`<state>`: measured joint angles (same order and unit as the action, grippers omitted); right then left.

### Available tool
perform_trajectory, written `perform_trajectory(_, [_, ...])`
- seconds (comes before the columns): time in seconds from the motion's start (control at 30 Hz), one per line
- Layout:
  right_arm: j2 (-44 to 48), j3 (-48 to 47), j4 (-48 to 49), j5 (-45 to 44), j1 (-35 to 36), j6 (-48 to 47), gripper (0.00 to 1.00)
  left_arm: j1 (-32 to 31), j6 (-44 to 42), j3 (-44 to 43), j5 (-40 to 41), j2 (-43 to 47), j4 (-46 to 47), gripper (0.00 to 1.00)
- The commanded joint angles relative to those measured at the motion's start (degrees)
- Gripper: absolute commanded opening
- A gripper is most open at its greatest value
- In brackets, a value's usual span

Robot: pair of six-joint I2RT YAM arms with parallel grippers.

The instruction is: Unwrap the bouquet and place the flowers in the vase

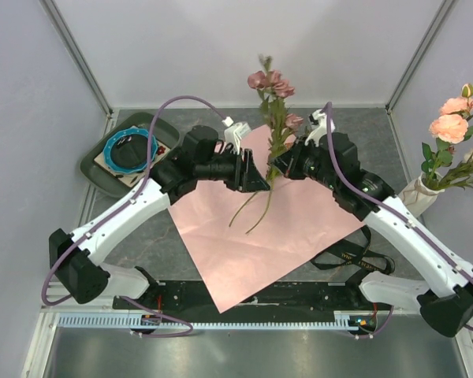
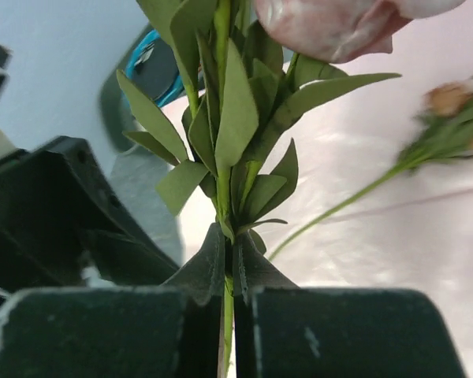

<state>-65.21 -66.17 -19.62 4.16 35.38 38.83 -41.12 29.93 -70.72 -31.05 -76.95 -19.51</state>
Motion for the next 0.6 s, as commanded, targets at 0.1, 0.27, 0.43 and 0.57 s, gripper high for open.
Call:
perform_trajectory(0.1, [8.34,-19.65,-17.01,-34.58,-0.22,-26.41,0.0,2.98,-0.49,-9.97,-7.7,-2.95,-6.51,0.56])
perform_trajectory(0.27, [7.91,-27.86,-20.73,-58.88,-0.22,-42.58,0.0,5.52,-2.16,-5.84,-6.48,0.04,-3.96,0.56])
perform_trajectory(0.43, [7.99,-28.32,-6.02,-73.94,-0.57,-68.41,0.0,8.86,-1.91,0.04,-6.21,1.88,-1.42,0.55])
perform_trajectory(0.57, [10.1,-23.39,10.72,-70.44,-3.11,-82.15,0.0,11.68,0.91,3.22,-9.81,3.56,3.68,0.55])
